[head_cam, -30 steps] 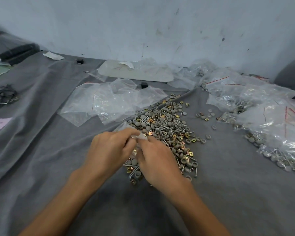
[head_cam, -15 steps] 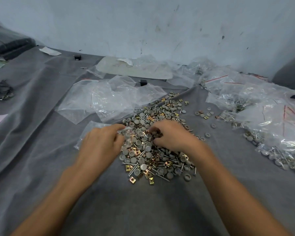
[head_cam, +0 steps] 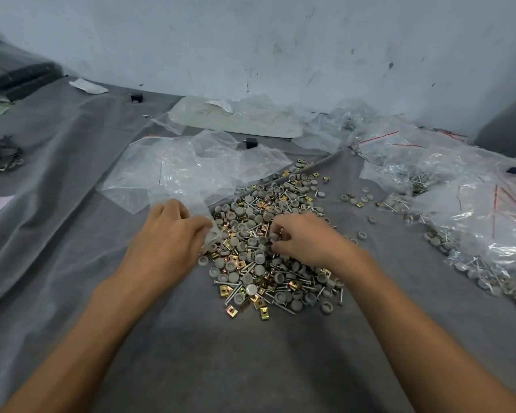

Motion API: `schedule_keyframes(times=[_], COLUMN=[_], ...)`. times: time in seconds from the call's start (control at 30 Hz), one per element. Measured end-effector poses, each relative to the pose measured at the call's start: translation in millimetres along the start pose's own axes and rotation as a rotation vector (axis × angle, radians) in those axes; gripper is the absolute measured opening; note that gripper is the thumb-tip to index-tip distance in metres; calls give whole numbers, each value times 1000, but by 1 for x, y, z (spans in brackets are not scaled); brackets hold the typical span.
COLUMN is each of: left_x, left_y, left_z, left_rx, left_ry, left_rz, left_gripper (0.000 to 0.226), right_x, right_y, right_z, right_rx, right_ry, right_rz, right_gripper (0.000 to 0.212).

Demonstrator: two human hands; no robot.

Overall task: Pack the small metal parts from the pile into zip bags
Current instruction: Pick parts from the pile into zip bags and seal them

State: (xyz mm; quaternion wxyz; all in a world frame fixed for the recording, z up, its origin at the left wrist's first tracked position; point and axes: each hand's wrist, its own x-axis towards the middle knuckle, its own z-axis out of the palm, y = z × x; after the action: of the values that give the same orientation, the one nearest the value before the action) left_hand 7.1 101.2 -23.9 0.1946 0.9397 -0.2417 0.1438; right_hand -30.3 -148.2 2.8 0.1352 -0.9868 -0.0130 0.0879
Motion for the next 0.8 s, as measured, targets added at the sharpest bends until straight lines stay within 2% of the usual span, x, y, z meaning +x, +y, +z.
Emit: schedule_keyframes(times=[0.13,0.27,0.43,0.53,0.63,0.8], left_x=[1,-6,-10,-7,-7,-5], left_y=[-1,11,26,28,32,28], left_z=[-5,-7,-1,1,2,3], left_rx=[-12,-72,-422,-422,-321,-292], left_ry=[-121,-110,-312,-287,-257,-179], left_rz=[-30,-75,-179,-174,-140,-94], left_gripper=[26,24,29,28,28,24], right_x=[-4,-9,-17,-28,-35,-24], right_y=[5,10,21,16,-5,-47], right_z=[4,2,-3,-5,-4,8], right_rx=[29,99,295,503,668,613], right_ry=[11,50,161,190,127,93], right_rz=[11,-4,-1,-56,-172,-267], right_gripper=[9,13,14,4,6,4])
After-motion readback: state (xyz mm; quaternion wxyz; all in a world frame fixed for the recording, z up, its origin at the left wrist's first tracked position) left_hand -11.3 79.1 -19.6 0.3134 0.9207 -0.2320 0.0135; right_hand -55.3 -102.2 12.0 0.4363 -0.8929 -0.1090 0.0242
